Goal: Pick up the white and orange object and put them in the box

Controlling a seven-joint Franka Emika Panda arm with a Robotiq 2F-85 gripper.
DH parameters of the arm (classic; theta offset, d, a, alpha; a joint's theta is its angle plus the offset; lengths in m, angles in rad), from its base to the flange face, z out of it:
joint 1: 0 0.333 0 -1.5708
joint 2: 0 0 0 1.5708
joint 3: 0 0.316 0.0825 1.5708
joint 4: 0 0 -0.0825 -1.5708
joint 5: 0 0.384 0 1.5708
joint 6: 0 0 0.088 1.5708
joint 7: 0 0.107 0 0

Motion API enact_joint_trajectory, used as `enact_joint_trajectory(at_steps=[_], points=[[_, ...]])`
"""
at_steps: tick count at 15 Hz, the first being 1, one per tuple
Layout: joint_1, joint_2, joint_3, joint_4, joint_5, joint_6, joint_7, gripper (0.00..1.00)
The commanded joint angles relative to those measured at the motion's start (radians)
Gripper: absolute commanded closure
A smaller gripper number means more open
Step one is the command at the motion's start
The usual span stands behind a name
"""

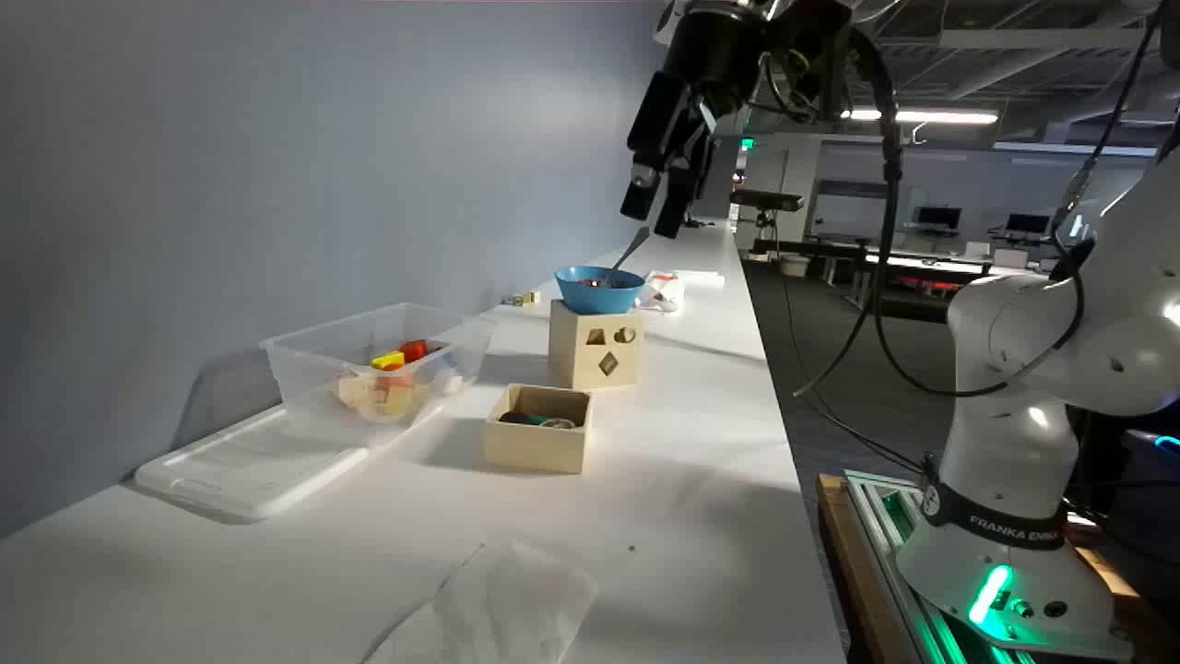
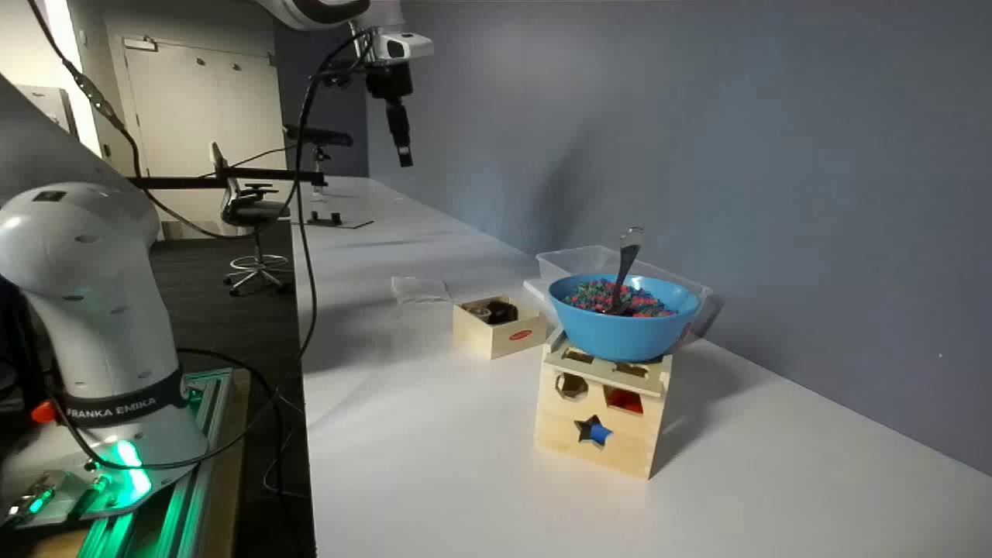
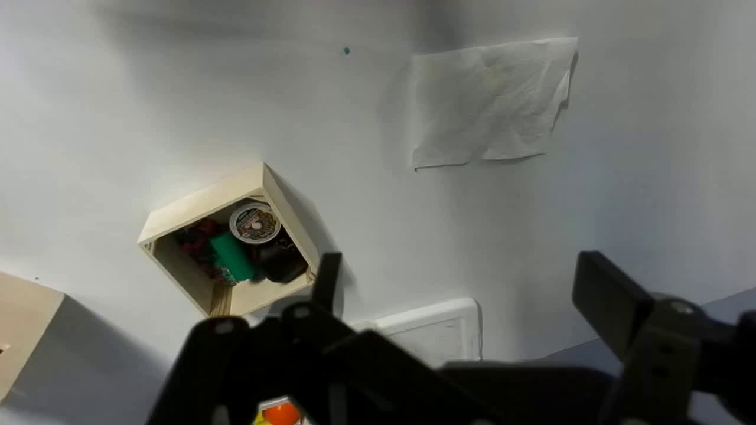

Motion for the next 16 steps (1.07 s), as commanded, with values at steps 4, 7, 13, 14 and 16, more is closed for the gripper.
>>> enact_joint_trajectory(at_steps=[4, 7, 13, 14, 16], points=[[0.000, 0.001, 0.000, 0.002, -0.001, -0.002, 0.000, 0.00], [0.000, 0.001, -0.001, 0.002, -0.001, -0.002, 0.000, 0.00], [-0.088, 0.023, -0.010, -0.006, -0.089, 0.080, 0.037, 0.00], [-0.108, 0.029, -0.013, -0.005, -0.114, 0.099, 0.041, 0.00], [-0.151, 0.060, -0.028, 0.006, -0.171, 0.145, 0.037, 0.00]])
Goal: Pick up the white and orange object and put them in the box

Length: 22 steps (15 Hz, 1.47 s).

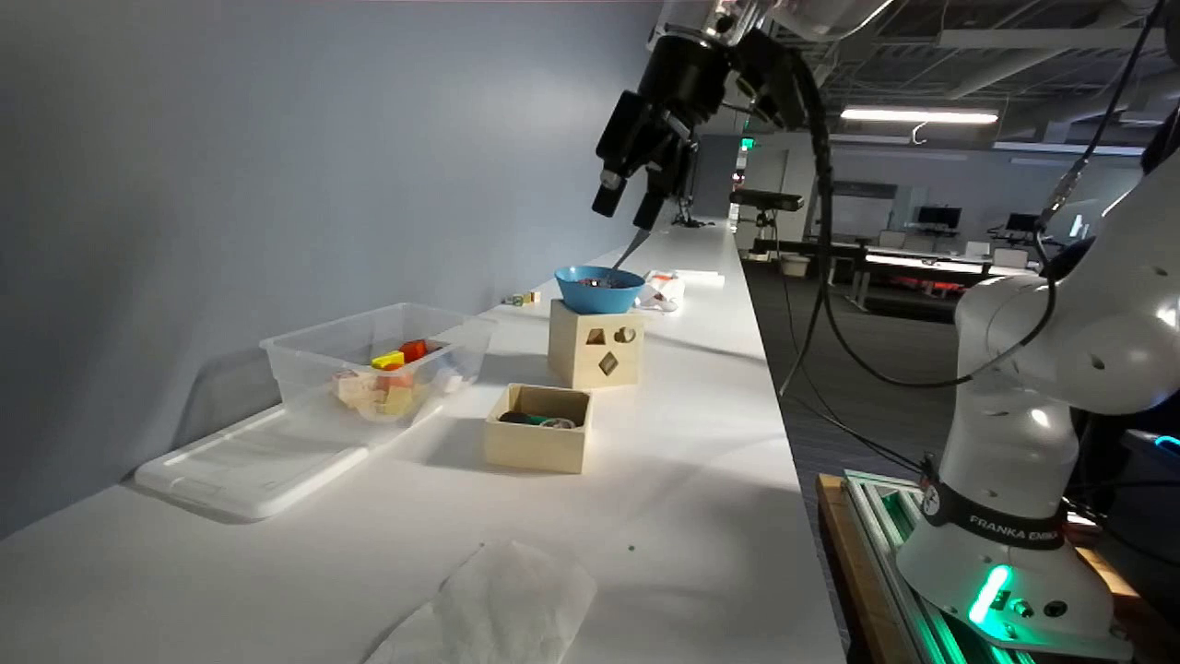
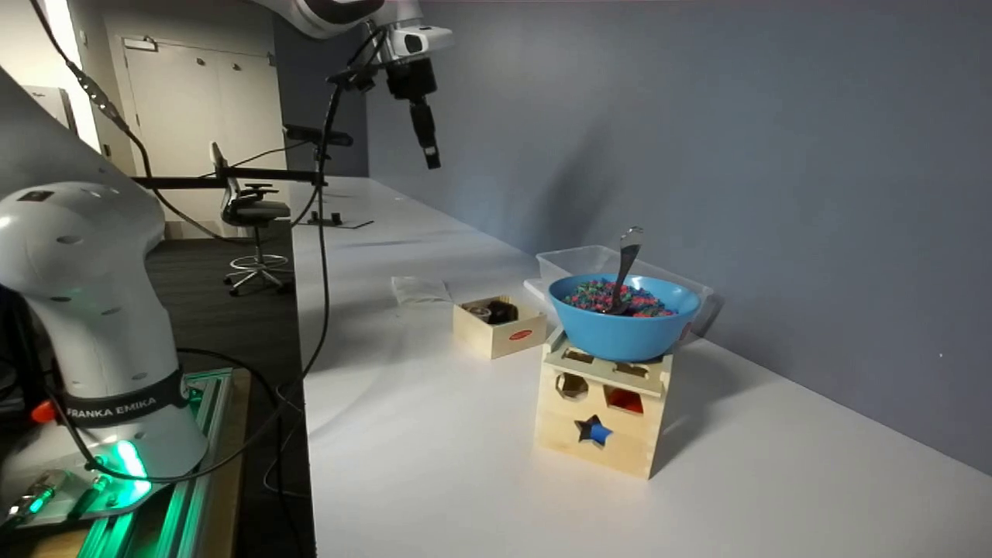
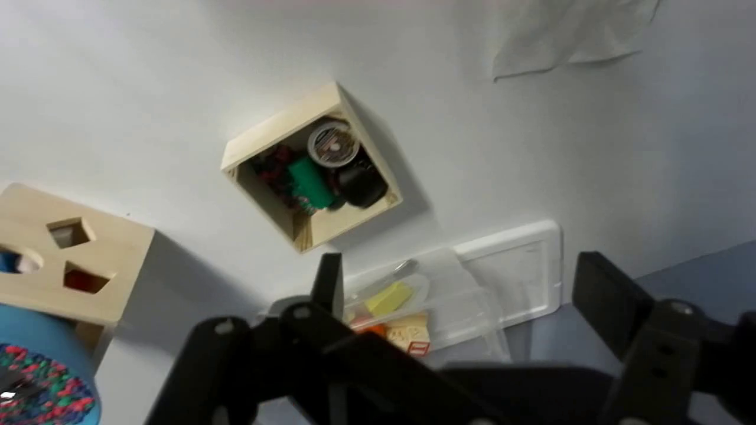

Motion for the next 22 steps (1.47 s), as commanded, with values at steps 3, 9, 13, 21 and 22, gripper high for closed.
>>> enact_joint_trajectory(at_steps=[3, 9, 13, 21, 22], points=[[-0.102, 0.105, -0.044, 0.057, -0.155, 0.105, -0.005, 0.00], [-0.154, 0.275, -0.079, 0.216, -0.348, 0.081, -0.021, 0.00], [-0.127, 0.267, -0.106, 0.190, -0.330, 0.105, -0.028, 0.00], [-0.118, 0.273, -0.114, 0.182, -0.328, 0.170, -0.055, 0.00], [-0.109, 0.281, -0.132, 0.166, -0.330, 0.280, -0.106, 0.00]])
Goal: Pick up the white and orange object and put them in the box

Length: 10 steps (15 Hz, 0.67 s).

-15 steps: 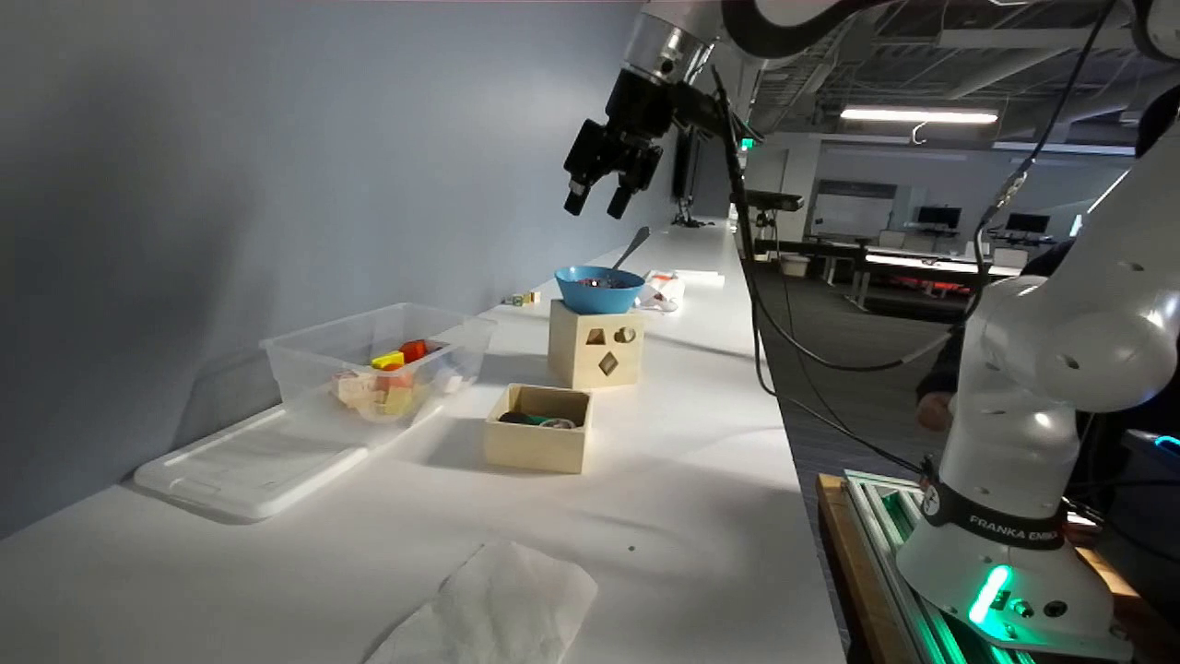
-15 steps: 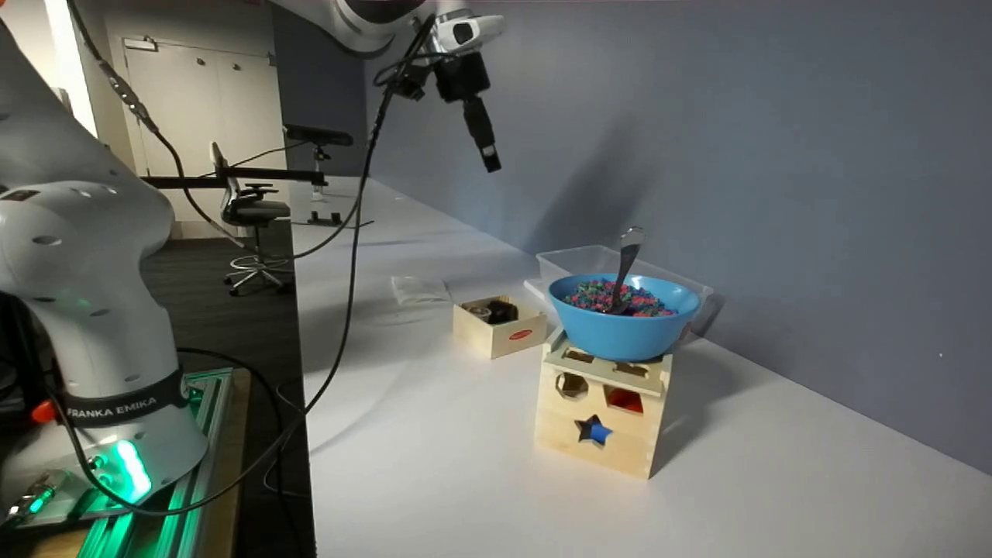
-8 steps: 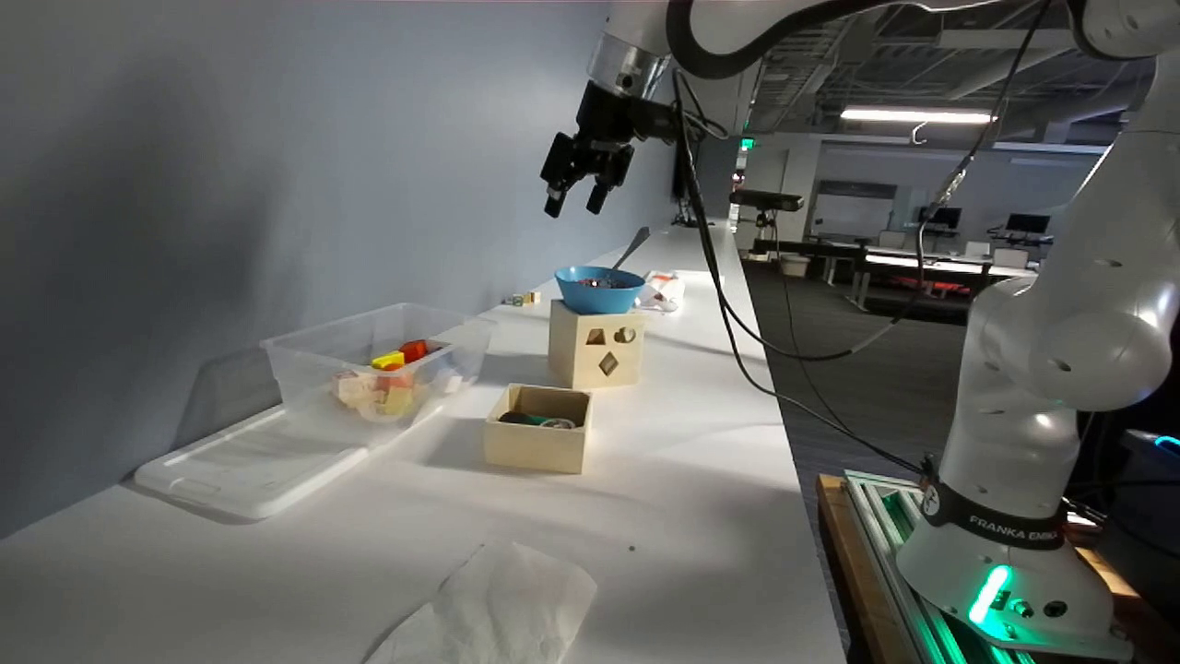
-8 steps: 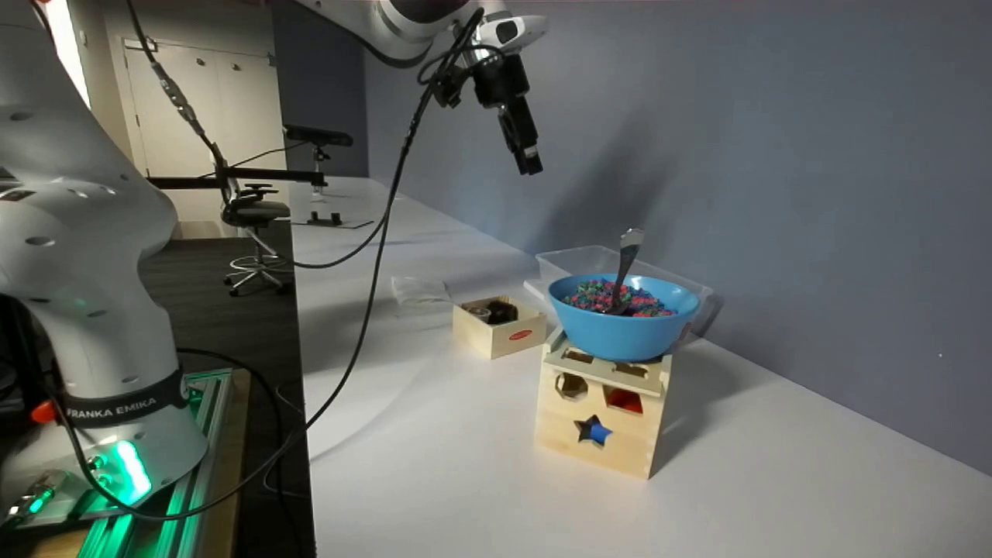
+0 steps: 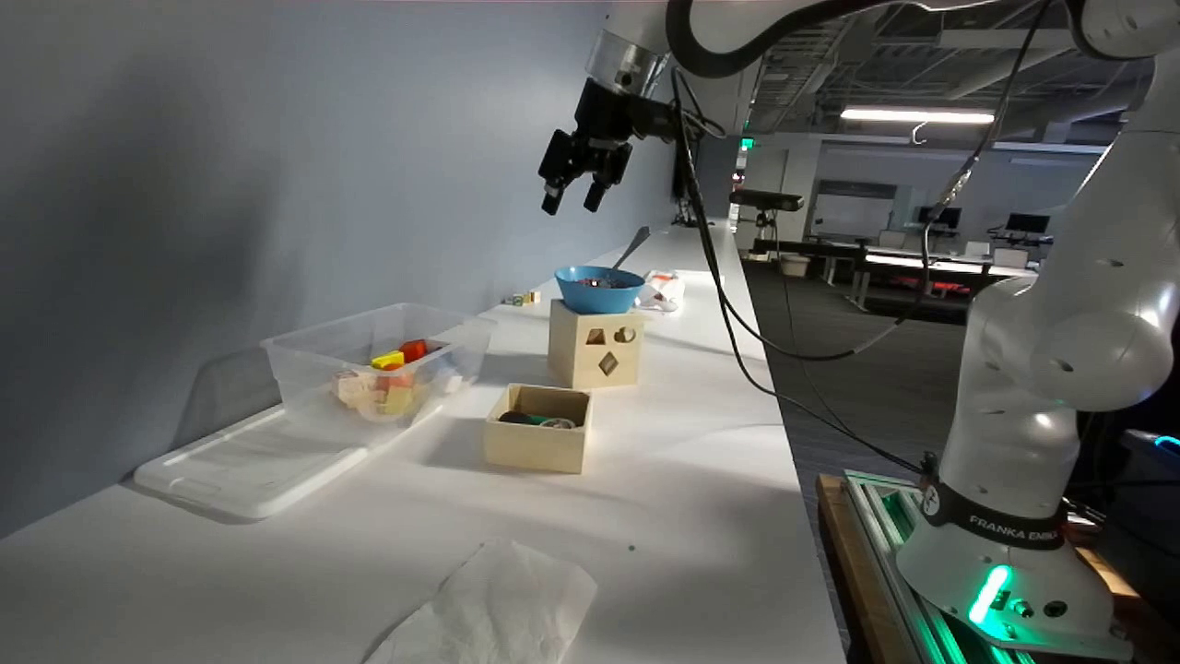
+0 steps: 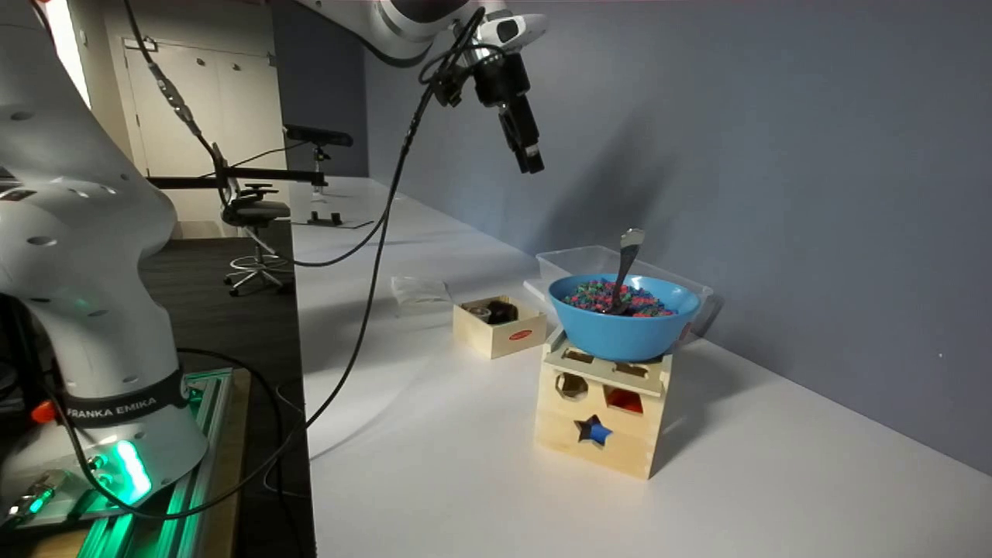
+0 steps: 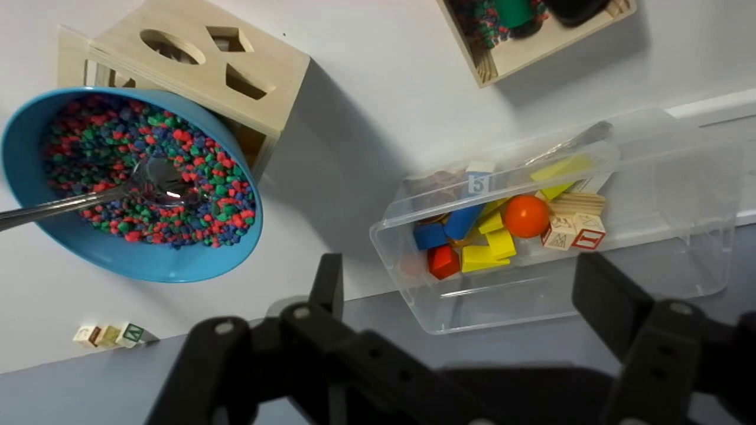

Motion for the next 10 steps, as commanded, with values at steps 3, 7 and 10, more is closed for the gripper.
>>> enact_joint_trajectory(at_steps=[3, 7, 10], points=[[0.060, 0.090, -0.111, 0.018, 0.051, 0.334, -0.251, 0.00], [0.273, 0.242, -0.314, 0.128, 0.336, 0.433, -0.565, 0.00], [0.394, 0.327, -0.426, 0.260, 0.580, 0.273, -0.781, 0.00]])
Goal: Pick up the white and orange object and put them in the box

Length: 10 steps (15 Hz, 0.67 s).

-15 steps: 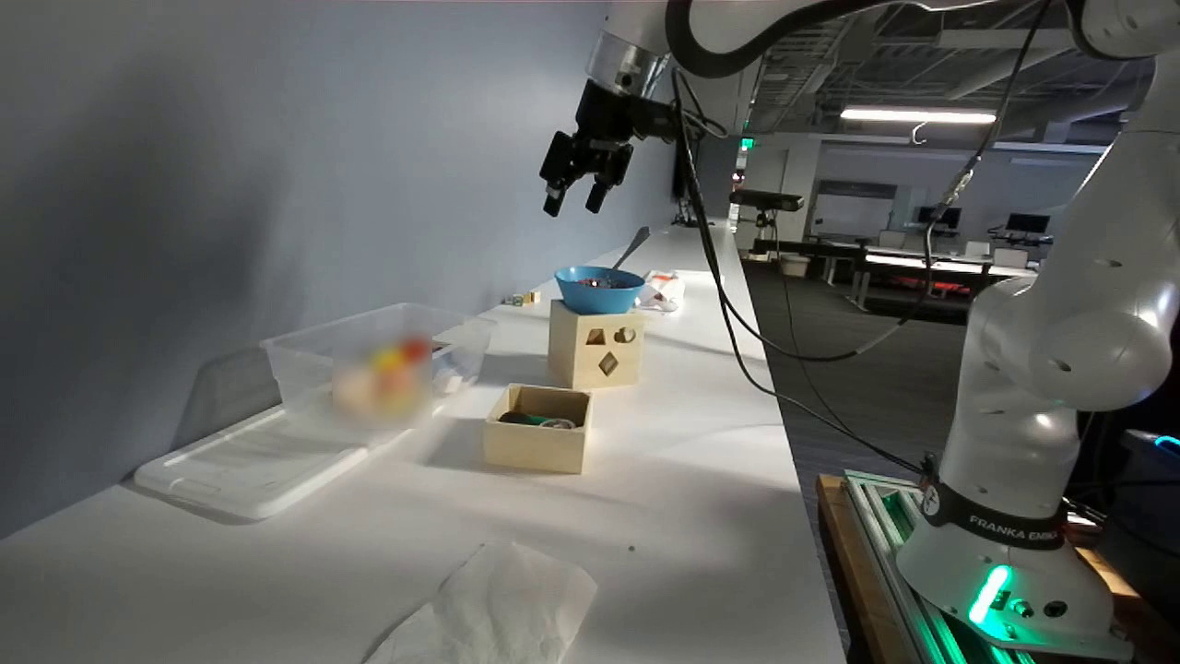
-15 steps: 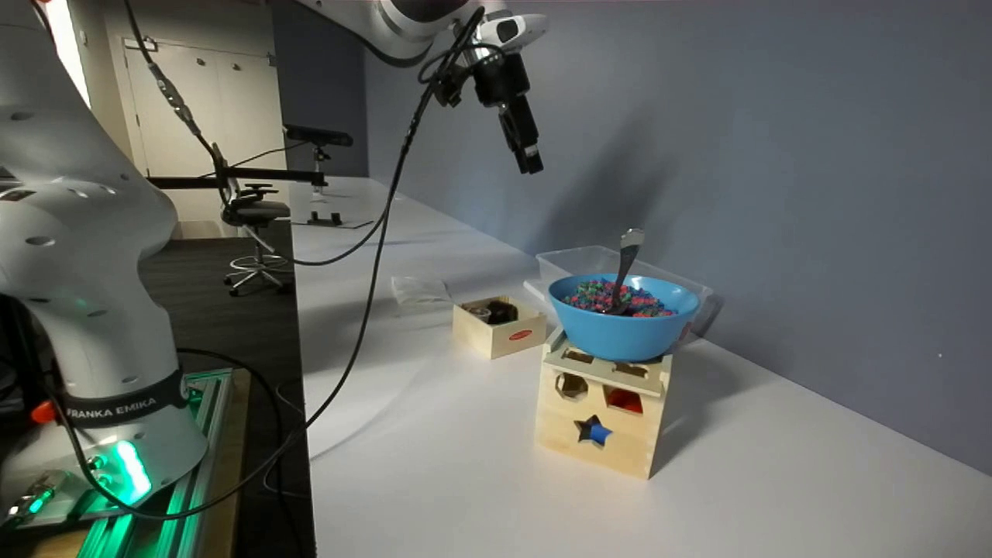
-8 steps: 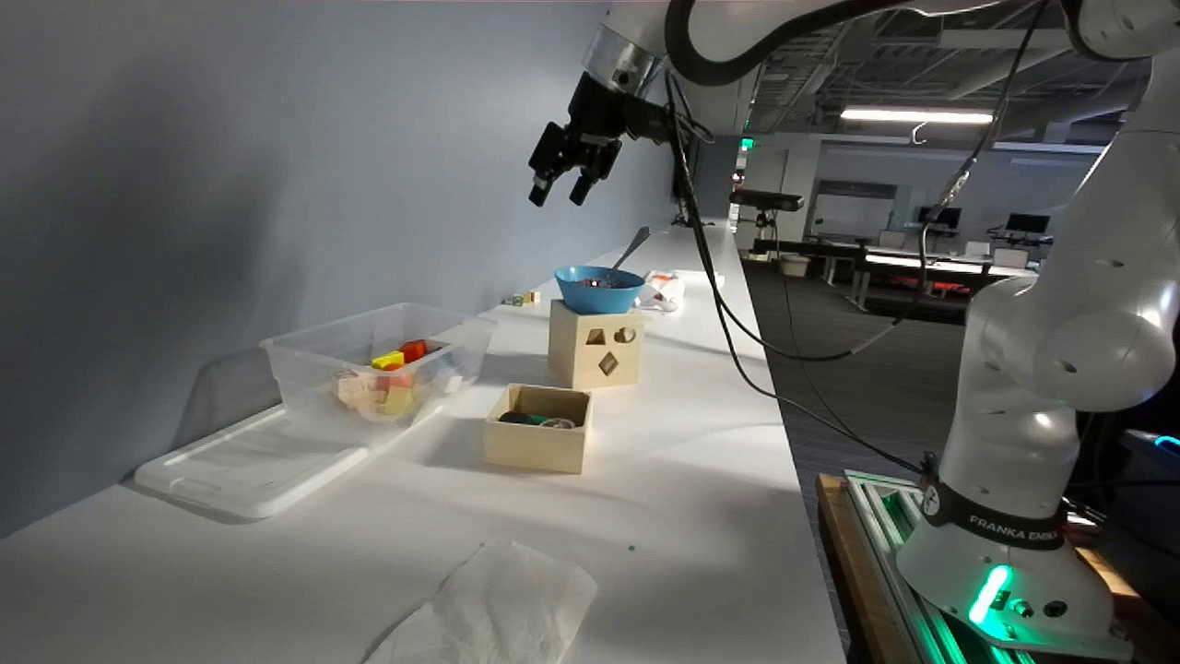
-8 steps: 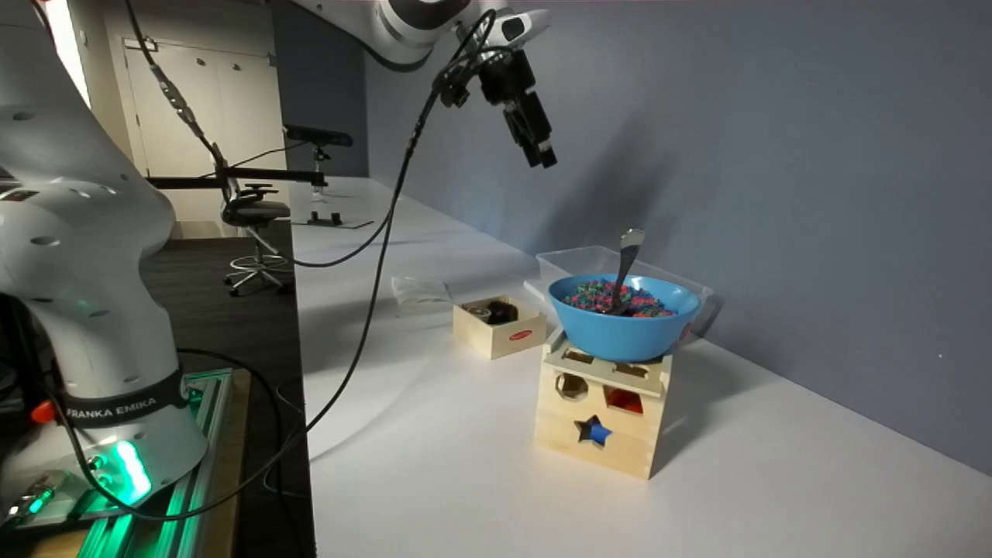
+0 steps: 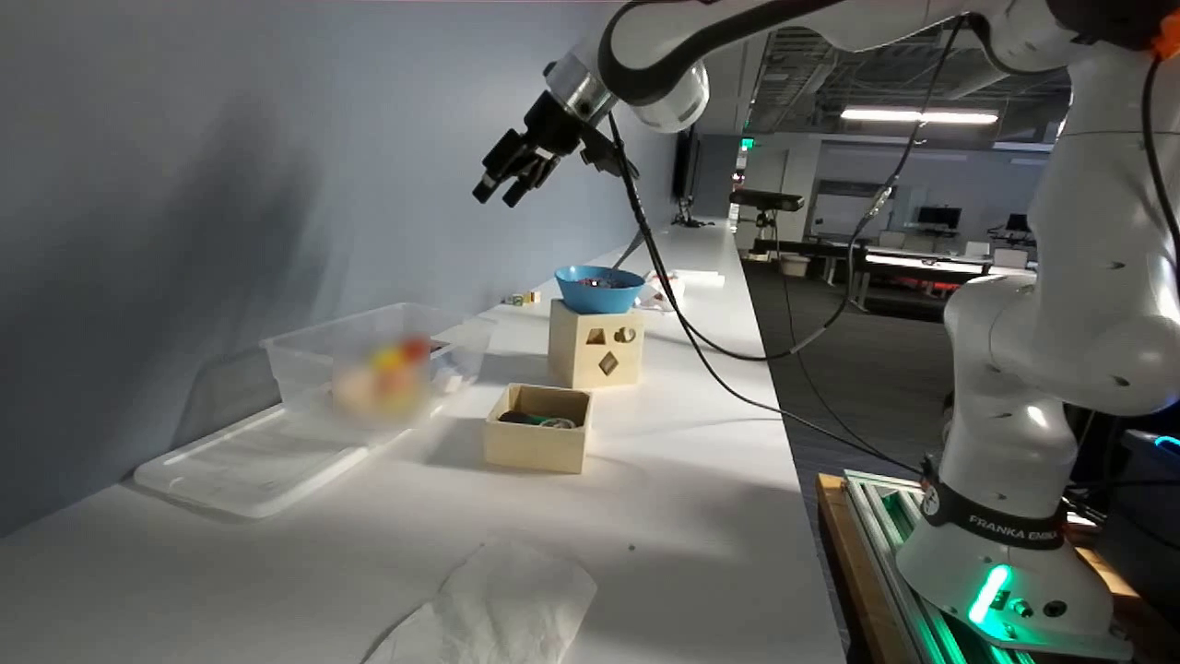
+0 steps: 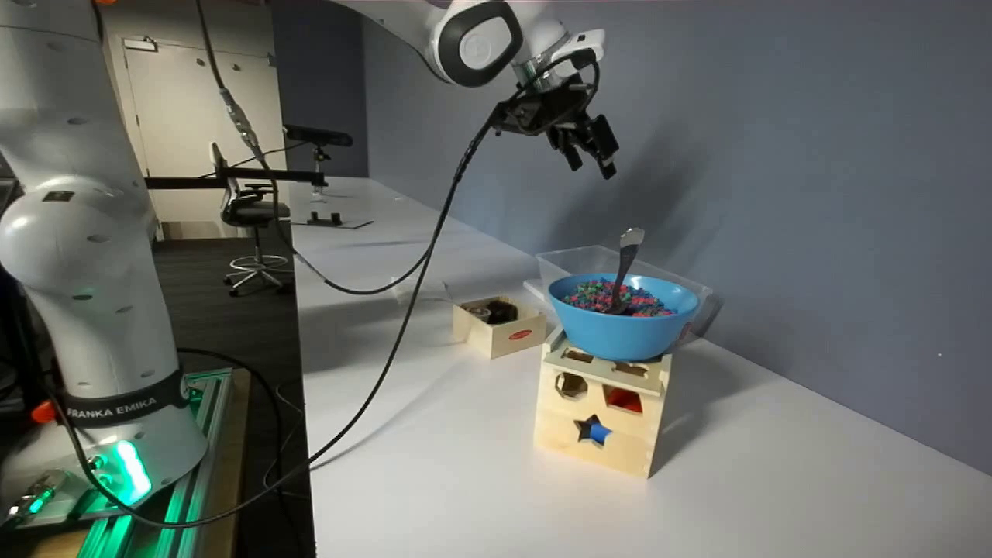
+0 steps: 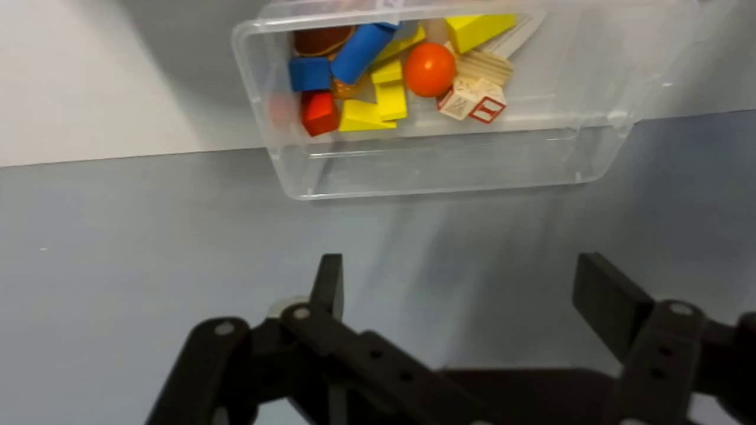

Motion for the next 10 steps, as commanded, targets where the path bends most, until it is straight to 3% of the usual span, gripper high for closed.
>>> enact_joint_trajectory(at_steps=[1, 2, 3, 6, 10], points=[[0.059, 0.147, -0.068, 0.218, 0.276, -0.222, -0.233, 0.00], [-0.050, 0.190, 0.017, 0.271, 0.304, -0.284, -0.243, 0.00], [-0.045, 0.095, 0.052, 0.136, 0.208, -0.170, -0.166, 0.00], [-0.105, 0.168, 0.080, 0.230, 0.253, -0.247, -0.207, 0.00], [-0.110, 0.182, 0.085, 0.249, 0.254, -0.256, -0.210, 0.00]])
